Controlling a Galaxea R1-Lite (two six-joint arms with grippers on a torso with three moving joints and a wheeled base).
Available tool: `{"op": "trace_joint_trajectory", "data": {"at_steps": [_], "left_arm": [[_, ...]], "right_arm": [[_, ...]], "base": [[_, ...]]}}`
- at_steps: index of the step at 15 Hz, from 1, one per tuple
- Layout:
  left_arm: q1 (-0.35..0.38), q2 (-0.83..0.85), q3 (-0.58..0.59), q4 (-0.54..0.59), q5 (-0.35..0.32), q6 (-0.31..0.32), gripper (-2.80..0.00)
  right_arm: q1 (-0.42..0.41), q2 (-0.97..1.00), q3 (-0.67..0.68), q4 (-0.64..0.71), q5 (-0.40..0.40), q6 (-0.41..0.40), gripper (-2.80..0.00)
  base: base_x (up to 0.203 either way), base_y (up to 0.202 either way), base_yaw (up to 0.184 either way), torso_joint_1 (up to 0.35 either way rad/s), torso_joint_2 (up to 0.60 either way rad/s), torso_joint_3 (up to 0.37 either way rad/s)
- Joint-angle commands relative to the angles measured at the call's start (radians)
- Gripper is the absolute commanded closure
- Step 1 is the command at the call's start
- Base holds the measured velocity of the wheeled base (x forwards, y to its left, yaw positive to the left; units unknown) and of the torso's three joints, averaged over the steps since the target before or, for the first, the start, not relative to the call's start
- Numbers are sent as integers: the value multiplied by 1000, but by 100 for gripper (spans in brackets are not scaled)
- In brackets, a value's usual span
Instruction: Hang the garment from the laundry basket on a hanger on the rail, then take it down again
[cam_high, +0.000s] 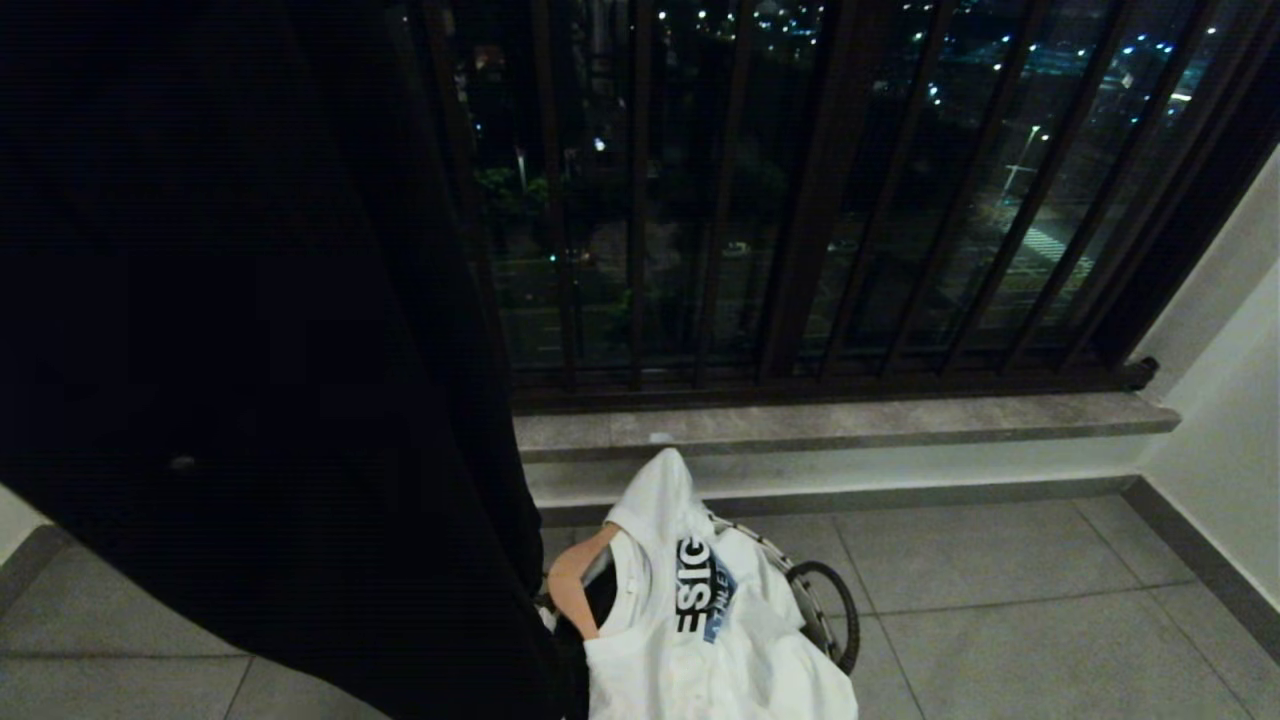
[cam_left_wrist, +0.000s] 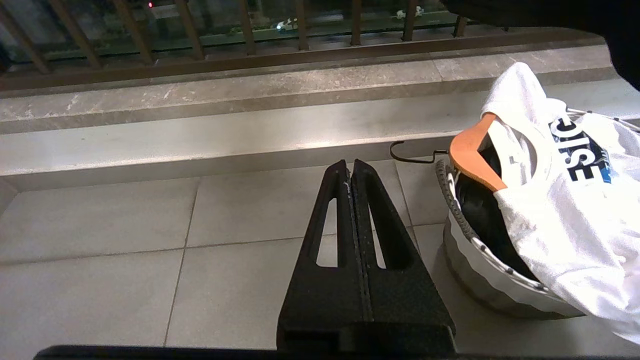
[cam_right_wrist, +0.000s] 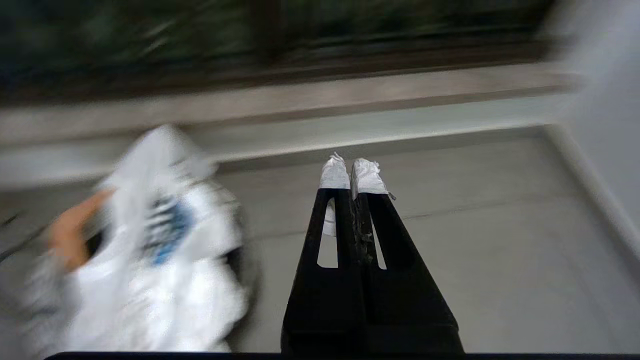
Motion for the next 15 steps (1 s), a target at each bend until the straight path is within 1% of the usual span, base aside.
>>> {"op": "trace_joint_trajectory", "data": {"at_steps": [1,5,9,10,11,15], "left_arm": [[0,-1,3,0,0,0,0],[0,-1,3,0,0,0,0],[0,-1,3,0,0,0,0],[0,-1,3,0,0,0,0],[0,-1,3,0,0,0,0],[0,-1,3,0,0,0,0]], "right_arm": [[-67,-156,-8,59,-37,-2,0],[-101,-318,-10,177,-59,-13,0],[-121,-424,39,189,-57,-14,0],[-134,-455,55,188,-44,-15,0],[-143,-484,69,187,-11,-14,0],[-156,-610,151,180,138,-14,0]], "base": [[0,0,0,0,0,0],[0,0,0,0,0,0],[0,0,0,0,0,0],[0,0,0,0,0,0],[0,0,0,0,0,0],[0,0,0,0,0,0]]}}
